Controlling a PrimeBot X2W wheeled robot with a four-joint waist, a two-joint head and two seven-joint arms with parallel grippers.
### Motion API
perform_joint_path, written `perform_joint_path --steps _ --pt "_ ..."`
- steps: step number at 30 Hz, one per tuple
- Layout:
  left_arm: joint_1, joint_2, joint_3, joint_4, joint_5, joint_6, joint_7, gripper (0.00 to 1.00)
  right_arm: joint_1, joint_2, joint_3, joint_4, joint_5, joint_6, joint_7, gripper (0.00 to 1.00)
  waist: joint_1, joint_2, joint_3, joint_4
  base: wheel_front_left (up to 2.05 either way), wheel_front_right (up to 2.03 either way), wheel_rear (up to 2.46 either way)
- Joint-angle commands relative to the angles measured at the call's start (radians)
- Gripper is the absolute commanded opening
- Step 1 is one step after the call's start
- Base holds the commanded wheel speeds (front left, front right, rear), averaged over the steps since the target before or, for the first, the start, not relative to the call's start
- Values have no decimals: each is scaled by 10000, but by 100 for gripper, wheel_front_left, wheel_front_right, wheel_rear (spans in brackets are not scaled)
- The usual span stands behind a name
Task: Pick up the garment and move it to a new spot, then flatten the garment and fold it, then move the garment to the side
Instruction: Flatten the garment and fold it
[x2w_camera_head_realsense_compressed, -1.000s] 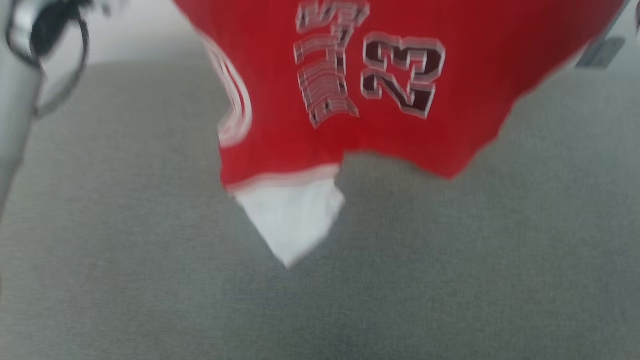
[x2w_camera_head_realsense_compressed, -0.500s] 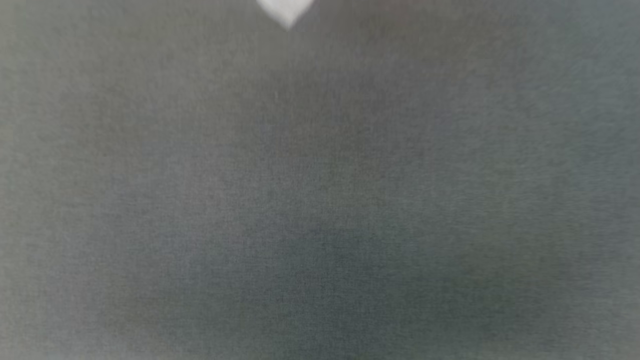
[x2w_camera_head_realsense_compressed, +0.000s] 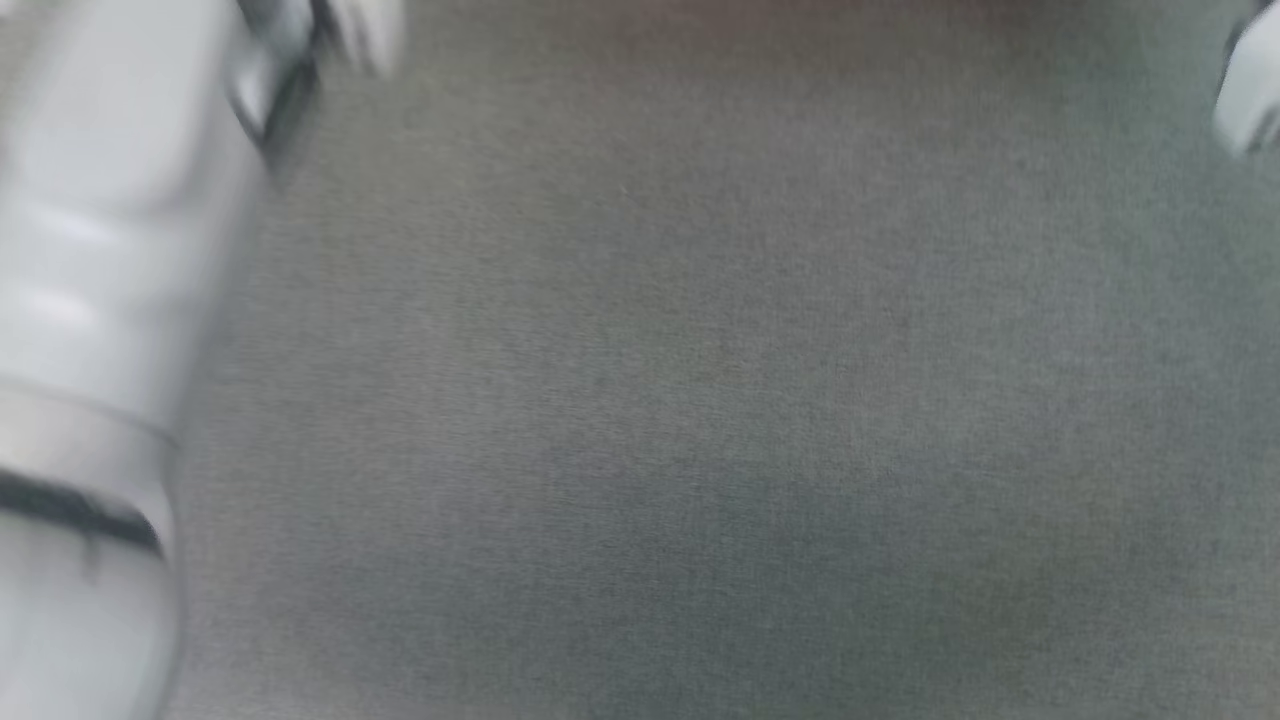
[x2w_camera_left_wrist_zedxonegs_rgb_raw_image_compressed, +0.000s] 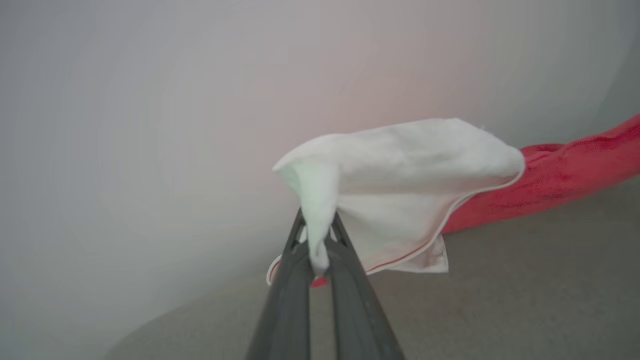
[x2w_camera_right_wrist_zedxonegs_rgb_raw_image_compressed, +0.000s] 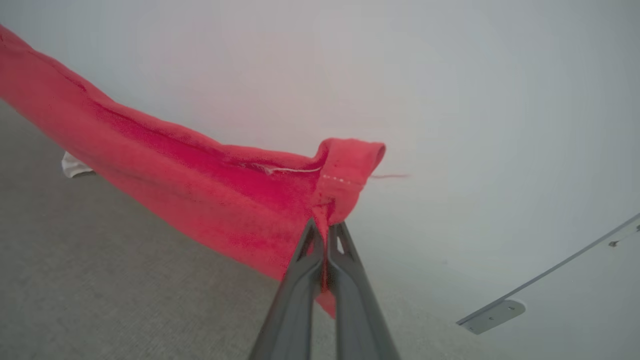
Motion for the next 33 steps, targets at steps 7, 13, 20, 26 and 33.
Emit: perform_joint_path --steps 7,13,20,26,33 --pt "3220 14 -547 -807 -1239 -141 1258 0 2597 -1007 1296 -1714 2219 -20 766 0 0 0 -1298 453 0 0 0" --pt "5796 722 -954 -2550 -2066 -142 2423 0 4607 -1856 1708 -2881 3343 -20 966 0 0 0 -2011 613 0 0 0" --pt "8492 1913 -896 -5361 -2782 906 3689 0 6683 -2578 1772 -4137 4107 -20 1270 0 0 0 -2415 672 0 0 0" --pt "10191 2651 -694 -7562 -3366 2074 4476 0 7909 -3034 1616 -4961 4462 -20 1635 0 0 0 -2506 672 0 0 0" --pt "12057 3570 -588 -9885 -3834 3609 5358 0 9582 -3656 1628 -6577 4831 -14 2276 0 0 0 -2470 615 0 0 0"
